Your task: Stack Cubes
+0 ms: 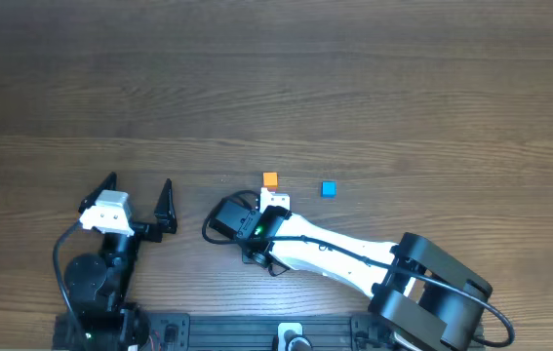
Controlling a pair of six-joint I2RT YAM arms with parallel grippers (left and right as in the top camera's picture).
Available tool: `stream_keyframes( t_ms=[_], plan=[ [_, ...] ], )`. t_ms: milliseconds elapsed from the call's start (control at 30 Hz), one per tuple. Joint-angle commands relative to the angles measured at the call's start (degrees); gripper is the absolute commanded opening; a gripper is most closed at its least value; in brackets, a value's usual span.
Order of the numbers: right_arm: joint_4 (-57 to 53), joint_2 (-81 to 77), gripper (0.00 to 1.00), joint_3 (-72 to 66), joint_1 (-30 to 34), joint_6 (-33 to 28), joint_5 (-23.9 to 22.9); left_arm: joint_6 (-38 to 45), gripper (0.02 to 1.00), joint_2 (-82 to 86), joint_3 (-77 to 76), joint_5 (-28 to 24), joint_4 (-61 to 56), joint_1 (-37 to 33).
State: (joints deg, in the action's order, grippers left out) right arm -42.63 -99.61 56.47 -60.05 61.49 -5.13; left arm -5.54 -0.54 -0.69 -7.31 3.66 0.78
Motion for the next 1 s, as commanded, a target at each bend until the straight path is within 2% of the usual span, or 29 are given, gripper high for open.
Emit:
stream_keyframes(
  t_ms=[33, 533, 867, 1000],
  plan=[
    [0.3, -0.8, 0.570, 1.0, -0.7, 0.4, -1.2, 0.8, 1.000, 0.4, 0.3, -0.4, 0.0, -0.3],
    [0.4, -0.8, 0.478, 1.0, -1.1, 0.4, -1.2, 0.8, 1.000, 0.4, 0.3, -0.4, 0.0, -0.3],
    [0.4, -0.8, 0.369, 1.0, -1.1, 0.6, -1.2, 0.8, 1.000, 0.4, 0.3, -0.4, 0.0, -0.3],
    [0.4, -0.8, 0.288, 1.0, -1.1, 0.6, -1.2, 0.8, 1.000, 0.4, 0.3, -0.4, 0.0, -0.3]
  ],
)
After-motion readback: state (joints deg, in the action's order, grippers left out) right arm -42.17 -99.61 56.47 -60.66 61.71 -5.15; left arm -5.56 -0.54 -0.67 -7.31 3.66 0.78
